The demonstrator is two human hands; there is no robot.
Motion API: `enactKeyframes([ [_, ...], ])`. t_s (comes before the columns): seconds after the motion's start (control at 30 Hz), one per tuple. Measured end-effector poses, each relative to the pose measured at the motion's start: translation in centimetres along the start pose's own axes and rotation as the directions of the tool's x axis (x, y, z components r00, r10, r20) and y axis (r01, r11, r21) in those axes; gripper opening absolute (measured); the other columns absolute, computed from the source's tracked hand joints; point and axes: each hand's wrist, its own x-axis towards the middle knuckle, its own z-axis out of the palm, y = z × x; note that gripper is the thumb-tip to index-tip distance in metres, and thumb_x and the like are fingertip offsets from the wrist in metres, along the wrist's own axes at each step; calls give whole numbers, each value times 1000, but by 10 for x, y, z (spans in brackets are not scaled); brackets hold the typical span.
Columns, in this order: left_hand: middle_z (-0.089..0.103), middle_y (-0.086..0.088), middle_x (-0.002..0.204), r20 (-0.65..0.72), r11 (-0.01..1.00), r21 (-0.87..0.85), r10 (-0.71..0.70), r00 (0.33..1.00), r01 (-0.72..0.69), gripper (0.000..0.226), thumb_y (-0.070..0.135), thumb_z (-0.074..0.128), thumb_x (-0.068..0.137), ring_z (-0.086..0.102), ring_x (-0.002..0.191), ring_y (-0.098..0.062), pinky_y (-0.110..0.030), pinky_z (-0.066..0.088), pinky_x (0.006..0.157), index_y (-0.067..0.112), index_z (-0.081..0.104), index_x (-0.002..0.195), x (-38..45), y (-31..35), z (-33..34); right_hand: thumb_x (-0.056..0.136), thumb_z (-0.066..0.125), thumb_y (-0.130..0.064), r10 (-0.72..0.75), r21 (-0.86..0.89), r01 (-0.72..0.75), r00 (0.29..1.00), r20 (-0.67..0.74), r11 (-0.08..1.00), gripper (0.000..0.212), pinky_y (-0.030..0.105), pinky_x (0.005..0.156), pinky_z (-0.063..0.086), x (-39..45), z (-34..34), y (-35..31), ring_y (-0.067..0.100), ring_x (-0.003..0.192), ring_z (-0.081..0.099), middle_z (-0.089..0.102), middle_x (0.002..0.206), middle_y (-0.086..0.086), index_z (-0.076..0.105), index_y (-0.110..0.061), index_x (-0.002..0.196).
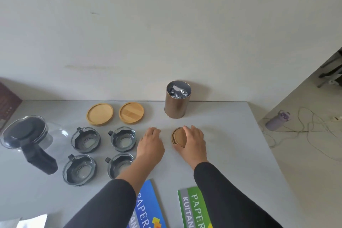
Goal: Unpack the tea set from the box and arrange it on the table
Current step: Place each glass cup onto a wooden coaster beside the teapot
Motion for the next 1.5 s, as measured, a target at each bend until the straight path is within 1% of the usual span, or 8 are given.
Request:
enactKeyframes([
  [0.23,48,1,134,-300,989,-90,82,950,-114,33,18,46,93,46,125,-19,-33,38,102,15,53,126,-61,-7,-12,87,60,-42,20,-5,-21,993,-114,1000,59,37,99,36,-38,-13,-25,25,132,31,42,141,1,41,-17,136],
  [0.43,55,1,119,-512,967,-251,-97,853,-41,30,27,43,91,48,114,-17,-36,38,96,16,58,115,-126,-39,-21,91,51,-38,11,-72,-15,999,-53,997,50,37,99,34,-80,-20,-49,26,129,32,45,134,4,42,-16,135],
  [0.63,50,-8,126,-460,956,-265,-237,856,123,32,18,49,94,47,118,-28,-39,34,99,11,51,124,-139,-67,-18,91,50,-36,56,10,-55,995,-81,998,46,38,100,34,-74,-27,-51,23,129,34,47,132,4,46,-17,132],
  [0.7,49,-10,126,-428,855,-371,-504,750,363,32,17,50,93,47,118,-30,-40,35,99,8,51,125,-183,-111,-2,91,51,-34,-86,-54,91,993,86,994,45,38,100,33,-97,7,-84,25,128,35,47,132,6,47,-15,131],
  [0.93,43,-10,136,-442,864,-356,-492,750,356,38,16,46,94,40,127,-28,-40,31,105,8,45,130,-163,-125,-16,89,57,-29,-142,49,141,990,17,989,42,37,101,34,-89,-4,-100,27,122,41,53,125,11,52,-9,126],
  [1.07,40,-7,137,-433,802,-417,-588,683,427,41,13,47,90,38,127,-27,-38,27,107,10,42,130,-159,-130,-4,87,61,-30,-210,126,201,975,66,971,46,30,102,30,-63,-1,-104,26,122,43,53,126,11,52,-9,127],
  [1.33,42,-4,134,-459,761,-414,-648,607,500,40,13,48,87,39,126,-26,-34,21,108,11,43,127,-151,-134,6,74,74,-41,-355,325,291,921,158,900,74,27,102,34,-12,31,-142,18,126,40,46,133,2,39,-22,135],
  [1.5,40,-3,136,-456,757,-385,-654,604,528,44,14,49,86,35,128,-25,-34,20,110,12,42,130,-151,-136,6,66,78,-50,-360,359,277,914,188,891,90,35,108,35,-3,58,-161,20,132,35,41,139,3,33,-24,140],
])
